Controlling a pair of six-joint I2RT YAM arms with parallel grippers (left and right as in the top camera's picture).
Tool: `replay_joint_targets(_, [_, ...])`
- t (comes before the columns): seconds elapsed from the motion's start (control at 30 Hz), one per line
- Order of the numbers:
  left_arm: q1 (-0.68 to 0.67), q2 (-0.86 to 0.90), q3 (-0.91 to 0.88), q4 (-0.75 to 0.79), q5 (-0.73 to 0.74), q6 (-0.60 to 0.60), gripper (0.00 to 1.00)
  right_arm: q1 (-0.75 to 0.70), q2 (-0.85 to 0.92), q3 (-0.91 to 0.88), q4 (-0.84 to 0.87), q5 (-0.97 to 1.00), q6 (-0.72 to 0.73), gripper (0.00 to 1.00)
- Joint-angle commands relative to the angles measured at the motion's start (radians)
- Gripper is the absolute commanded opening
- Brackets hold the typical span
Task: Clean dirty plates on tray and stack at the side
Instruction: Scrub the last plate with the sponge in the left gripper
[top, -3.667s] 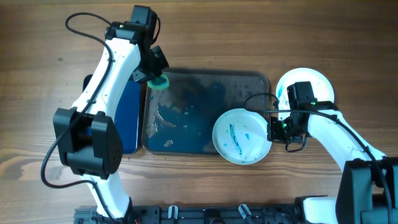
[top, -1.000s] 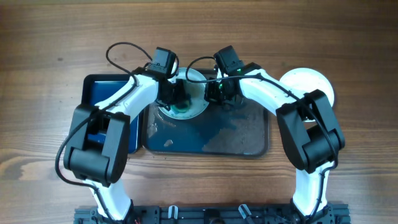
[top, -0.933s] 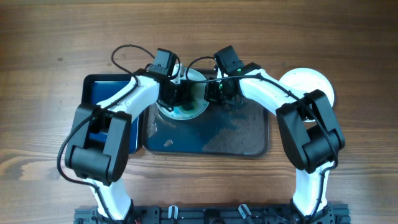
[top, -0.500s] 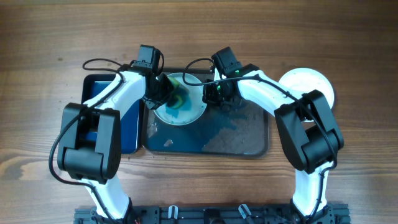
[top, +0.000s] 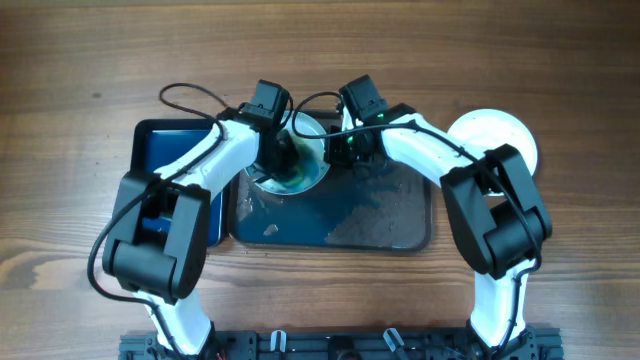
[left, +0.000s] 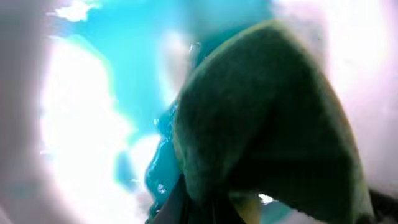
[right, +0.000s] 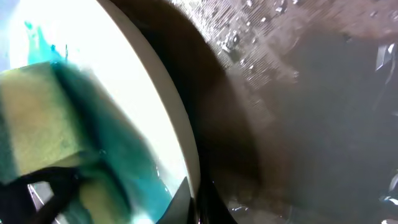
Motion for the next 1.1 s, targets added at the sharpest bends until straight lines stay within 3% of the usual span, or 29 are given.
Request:
replay_joint_targets(0.0, [0.045,0.053,-0.047,-0.112,-0.292,-0.127,0.04,-0.008,0.007,-0.011,-0.001,-0.007,-0.019,0.04])
replay_joint_targets(0.07, [0.035,0.053,-0.047,-0.12,-0.145,-0.059,0.04,-0.008,0.007,-0.011,-0.001,-0.007,-0.019,0.04])
replay_joint_targets(0.13, [0.021,0.053,-0.047,-0.087,0.184,0.204,0.04,-0.008,0.007,-0.011,-0.002,-0.007,-0.019,0.04])
replay_joint_targets(0.2, [0.016,0.053,-0.047,-0.042,0.605,0.545,0.04,-0.008,0.007,-0.011,-0.002,-0.007,-0.018,0.04])
replay_joint_targets(0.27, [0.016,0.053,-0.047,0.031,0.688,0.582,0.04,-0.008,0.007,-0.011,-0.001,-0.007,-0.019,0.04])
replay_joint_targets(0.3, [0.017,0.053,-0.047,0.084,0.671,0.563,0.04,-0.008,0.007,-0.011,-0.002,-0.007,-0.019,0.04])
replay_joint_targets(0.37, [0.018,0.053,-0.047,0.186,0.491,0.414,0.04,-0.008,0.007,-0.011,-0.002,-0.007,-0.019,0.04])
replay_joint_targets(0.47, [0.018,0.053,-0.047,0.244,-0.007,0.157,0.04,-0.008,0.007,-0.011,-0.002,-0.007,-0.019,0.04])
replay_joint_targets(0.5, [0.018,0.053,-0.046,0.239,-0.187,0.055,0.04,-0.008,0.007,-0.011,-0.002,-0.007,-0.019,0.04])
replay_joint_targets(0.57, [0.018,0.053,-0.046,0.167,-0.37,-0.066,0.04,-0.008,0.007,-0.011,-0.003,-0.008,-0.022,0.04])
replay_joint_targets(0.63, [0.018,0.053,-0.046,0.024,-0.52,-0.21,0.04,-0.008,0.007,-0.011,-0.002,-0.007,-0.021,0.04])
replay_joint_targets(0.67, [0.018,0.053,-0.046,-0.021,-0.53,-0.219,0.04,-0.008,0.007,-0.011,0.0,-0.007,-0.021,0.05])
replay_joint_targets(0.77, [0.003,0.053,-0.047,-0.096,-0.32,-0.137,0.04,-0.008,0.007,-0.011,0.002,-0.008,-0.021,0.04])
replay_joint_targets(0.87, [-0.029,0.053,-0.047,-0.085,0.117,0.144,0.04,-0.008,0.007,-0.011,0.002,-0.008,-0.021,0.04])
replay_joint_targets(0.93, [-0.053,0.053,-0.047,-0.044,0.49,0.379,0.04,-0.008,0.007,-0.011,0.002,-0.011,-0.021,0.04])
replay_joint_targets(1.0, [-0.06,0.053,-0.046,0.001,0.627,0.452,0.04,-0.008,0.007,-0.011,0.001,-0.015,-0.021,0.04])
replay_joint_targets(1.07, [-0.061,0.053,-0.046,0.089,0.612,0.452,0.05,-0.008,0.007,-0.011,0.0,-0.018,-0.019,0.04])
